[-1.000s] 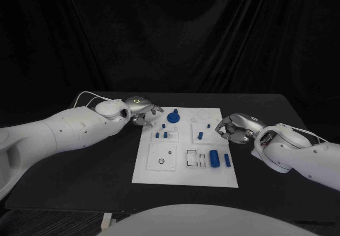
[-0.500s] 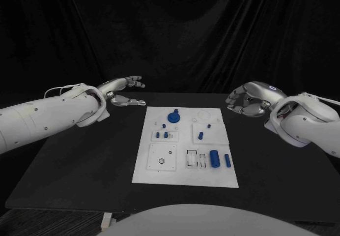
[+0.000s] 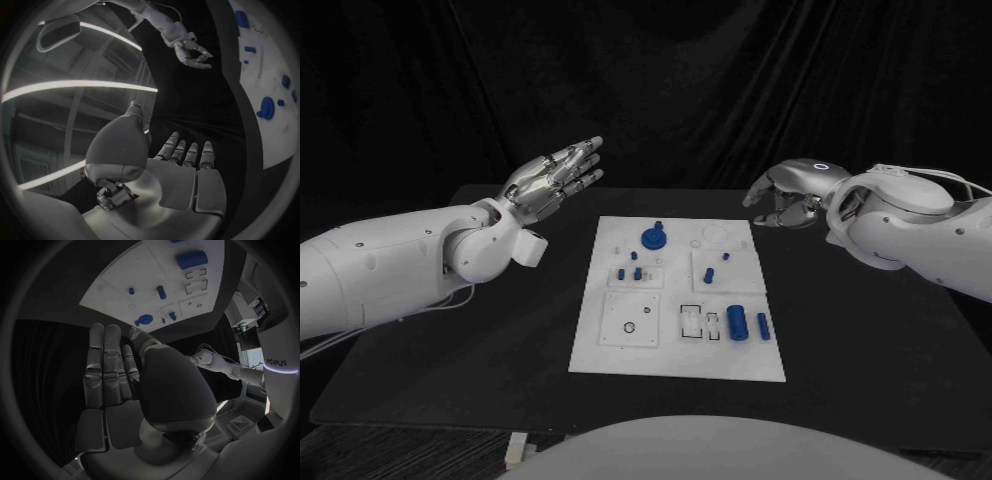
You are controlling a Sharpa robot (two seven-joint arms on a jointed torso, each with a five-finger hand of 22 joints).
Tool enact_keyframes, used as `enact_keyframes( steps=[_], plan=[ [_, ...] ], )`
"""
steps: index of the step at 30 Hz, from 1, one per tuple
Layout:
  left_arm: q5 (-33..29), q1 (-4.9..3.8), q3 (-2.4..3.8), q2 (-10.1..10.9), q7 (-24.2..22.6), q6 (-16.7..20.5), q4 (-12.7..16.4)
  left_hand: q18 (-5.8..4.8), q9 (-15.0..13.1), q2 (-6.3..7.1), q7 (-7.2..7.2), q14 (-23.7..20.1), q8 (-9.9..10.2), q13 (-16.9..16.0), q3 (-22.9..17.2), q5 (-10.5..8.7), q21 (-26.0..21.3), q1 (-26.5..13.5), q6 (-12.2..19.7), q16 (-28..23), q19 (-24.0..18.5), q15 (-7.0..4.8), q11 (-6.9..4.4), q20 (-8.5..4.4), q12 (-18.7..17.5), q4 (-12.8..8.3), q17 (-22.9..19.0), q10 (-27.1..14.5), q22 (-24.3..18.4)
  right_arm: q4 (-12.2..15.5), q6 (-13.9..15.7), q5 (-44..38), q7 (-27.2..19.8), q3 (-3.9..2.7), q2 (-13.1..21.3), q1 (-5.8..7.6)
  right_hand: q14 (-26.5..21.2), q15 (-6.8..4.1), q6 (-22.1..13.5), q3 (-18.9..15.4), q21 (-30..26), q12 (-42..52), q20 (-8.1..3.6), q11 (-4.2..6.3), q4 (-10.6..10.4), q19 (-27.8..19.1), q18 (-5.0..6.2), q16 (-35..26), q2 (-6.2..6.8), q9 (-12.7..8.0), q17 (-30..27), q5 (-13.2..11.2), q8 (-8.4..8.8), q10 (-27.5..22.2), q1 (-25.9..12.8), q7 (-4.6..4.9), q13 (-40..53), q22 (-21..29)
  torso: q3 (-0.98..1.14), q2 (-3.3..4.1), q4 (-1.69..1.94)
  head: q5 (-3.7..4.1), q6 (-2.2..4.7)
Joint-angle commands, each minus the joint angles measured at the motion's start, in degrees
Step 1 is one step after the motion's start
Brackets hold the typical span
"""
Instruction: Assemble the parts on the task board
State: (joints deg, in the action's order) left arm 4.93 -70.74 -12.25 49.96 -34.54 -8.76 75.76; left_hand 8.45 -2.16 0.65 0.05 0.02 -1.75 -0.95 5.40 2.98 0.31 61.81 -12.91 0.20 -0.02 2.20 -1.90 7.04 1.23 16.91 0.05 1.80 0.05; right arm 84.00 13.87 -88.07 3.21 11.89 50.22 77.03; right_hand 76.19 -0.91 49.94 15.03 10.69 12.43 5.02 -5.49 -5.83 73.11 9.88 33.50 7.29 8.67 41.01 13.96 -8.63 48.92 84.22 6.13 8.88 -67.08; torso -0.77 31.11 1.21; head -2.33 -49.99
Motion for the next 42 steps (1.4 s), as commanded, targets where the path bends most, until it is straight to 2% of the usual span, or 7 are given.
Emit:
enact_keyframes(
  steps=[1,6,8,19,24,28,42],
  plan=[
    [-10.1,0.82,0.06,-0.2,-7.9,-4.2,1.3,0.34,0.3,-1.22,-0.63,0.0,0.3,0.2,-0.1,-0.33,-0.3,0.0,1.3,-0.2,0.0,-0.72,-0.90,-0.86,-0.3,-0.1,0.0,-0.3,-0.1,-1.6,-4.8,-3.5,-0.3,0.00,-0.5,-1.37,0.4,0.08,0.1,-0.3,0.3,0.4,0.07,0.01,0.0,0.6,0.48,0.6,0.08,-0.3,0.4,-1.2,0.43,0.7,0.2,-0.25,-0.7,-0.4,-0.27,0.09,1.20,1.01,-0.01],
    [-9.4,1.63,0.05,0.1,-9.1,-3.5,2.5,-0.11,0.7,-1.96,-1.35,0.0,0.4,0.5,0.8,-0.33,-0.3,0.1,2.5,-0.2,0.0,-1.95,-1.66,-2.51,-0.7,-0.1,0.0,-0.9,-0.1,-4.1,-5.0,-3.7,-1.8,0.00,-1.7,-3.38,2.5,0.26,0.4,-2.3,0.5,0.7,0.25,-0.16,-1.9,1.8,0.48,6.2,-0.27,-1.2,4.6,-4.3,1.28,1.2,-2.0,1.25,-2.2,-1.1,-0.75,0.09,3.10,3.54,-0.01],
    [-9.2,1.78,0.05,0.4,-9.3,-3.1,2.9,-0.40,0.7,-4.66,-1.21,0.0,0.4,0.6,1.4,-0.35,-0.3,-1.6,3.1,-0.2,0.0,-2.85,-1.64,-3.74,-0.8,-0.1,0.0,-1.1,-0.1,-4.8,-4.9,-3.8,-2.2,0.00,-2.1,-3.93,2.7,0.25,0.4,-2.5,0.6,0.7,0.26,-0.16,-2.1,2.0,0.48,7.0,-0.37,-1.3,5.2,-4.4,1.42,1.4,-2.1,1.54,-2.4,-1.2,-0.77,0.11,3.20,3.79,-0.01],
    [-9.0,2.19,0.04,1.4,-10.7,-0.2,4.8,-2.01,0.8,-8.07,-1.60,0.0,0.4,0.7,3.7,-0.31,-0.3,-0.7,3.5,-0.2,0.0,-2.78,-2.08,-5.23,-0.9,-0.3,0.0,-1.3,-0.1,-8.2,-4.3,-3.8,-4.0,0.00,-4.7,-6.22,3.0,0.45,0.5,-2.9,0.6,1.0,0.37,-0.31,-2.4,2.3,0.44,9.2,-0.78,-1.8,6.8,-4.3,1.80,1.9,-2.1,2.36,-3.1,-1.7,-1.28,0.02,4.53,4.98,-0.01],
    [-9.0,2.31,0.04,1.4,-10.9,0.9,5.2,-2.68,0.8,-10.65,-1.83,0.0,0.5,0.6,5.5,2.16,-0.3,2.6,3.5,-0.2,0.0,-3.04,-2.01,-6.30,-0.8,-0.1,0.0,-1.2,-0.1,-10.2,-3.3,-3.8,-5.1,0.00,-6.0,-7.31,2.8,0.50,0.5,-2.9,0.7,1.2,0.42,-0.30,-2.1,2.4,0.45,9.8,-0.97,-2.1,7.2,-3.2,2.09,2.6,-1.6,2.18,-3.5,-2.1,-1.31,-0.13,4.58,4.83,-0.01],
    [-8.9,2.39,0.04,1.3,-11.0,1.7,5.3,-2.56,0.9,-12.07,-2.06,0.0,0.5,0.6,7.0,6.80,-0.3,5.5,3.5,-0.2,0.0,-1.90,-2.16,-4.86,-0.7,-0.2,0.0,-1.1,-0.1,-11.6,-2.7,-3.8,-5.8,0.00,-6.8,-8.05,2.6,0.54,0.0,-3.2,0.7,1.3,0.45,-0.32,-2.2,2.4,0.44,10.1,-0.93,-2.4,7.3,-3.2,2.51,2.8,-1.8,2.21,-3.7,-2.3,-1.21,-0.22,4.65,4.79,-0.01],
    [-8.9,2.54,0.04,1.3,-10.4,1.2,4.8,0.71,0.6,-13.97,0.85,0.0,0.1,0.3,8.3,14.93,-0.3,11.0,0.6,-0.2,0.0,0.44,0.67,0.93,0.5,-0.3,0.0,-0.6,-0.1,-14.5,-4.0,-3.8,-5.5,0.00,-8.6,-9.29,1.8,0.53,1.0,-2.6,0.5,1.0,0.46,-0.39,-1.4,2.1,0.45,10.4,-1.43,-2.7,7.3,0.9,2.38,2.9,-0.7,2.28,-4.8,-3.2,-1.25,-0.29,4.66,4.73,-0.01]
  ],
)
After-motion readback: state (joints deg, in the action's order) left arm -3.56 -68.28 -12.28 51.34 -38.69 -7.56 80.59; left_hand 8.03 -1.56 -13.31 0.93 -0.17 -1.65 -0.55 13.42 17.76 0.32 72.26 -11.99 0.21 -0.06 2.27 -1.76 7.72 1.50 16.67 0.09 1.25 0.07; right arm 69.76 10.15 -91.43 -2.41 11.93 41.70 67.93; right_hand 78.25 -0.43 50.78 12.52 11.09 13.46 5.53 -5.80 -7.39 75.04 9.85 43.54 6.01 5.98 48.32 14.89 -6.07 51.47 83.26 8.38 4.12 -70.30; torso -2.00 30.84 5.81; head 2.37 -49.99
